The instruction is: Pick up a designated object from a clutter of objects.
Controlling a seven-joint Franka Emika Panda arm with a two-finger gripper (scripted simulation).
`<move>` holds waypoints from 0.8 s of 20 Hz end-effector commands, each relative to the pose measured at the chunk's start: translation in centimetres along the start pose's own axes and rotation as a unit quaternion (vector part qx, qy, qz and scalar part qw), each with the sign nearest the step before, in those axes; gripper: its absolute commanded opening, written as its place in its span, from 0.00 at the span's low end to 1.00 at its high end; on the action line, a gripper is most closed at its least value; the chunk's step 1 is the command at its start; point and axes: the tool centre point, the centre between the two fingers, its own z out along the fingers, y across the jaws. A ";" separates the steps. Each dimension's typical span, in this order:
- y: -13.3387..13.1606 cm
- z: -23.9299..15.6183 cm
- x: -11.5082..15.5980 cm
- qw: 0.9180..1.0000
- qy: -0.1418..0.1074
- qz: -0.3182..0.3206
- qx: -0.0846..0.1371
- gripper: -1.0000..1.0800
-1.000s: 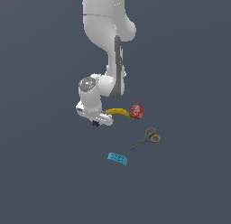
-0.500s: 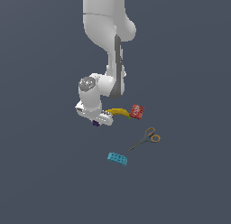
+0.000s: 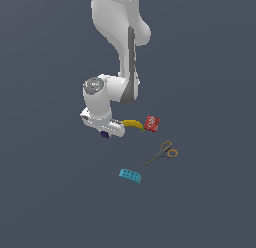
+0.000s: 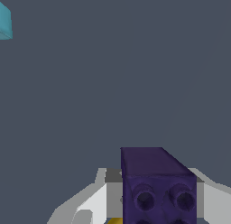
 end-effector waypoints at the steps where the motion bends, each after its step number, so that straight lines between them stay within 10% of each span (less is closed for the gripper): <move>1: -0.1 -1.7 0.5 1.000 0.000 0.000 0.000 0.00; 16: -1.2 -15.7 4.2 1.000 0.001 0.001 -0.001 0.00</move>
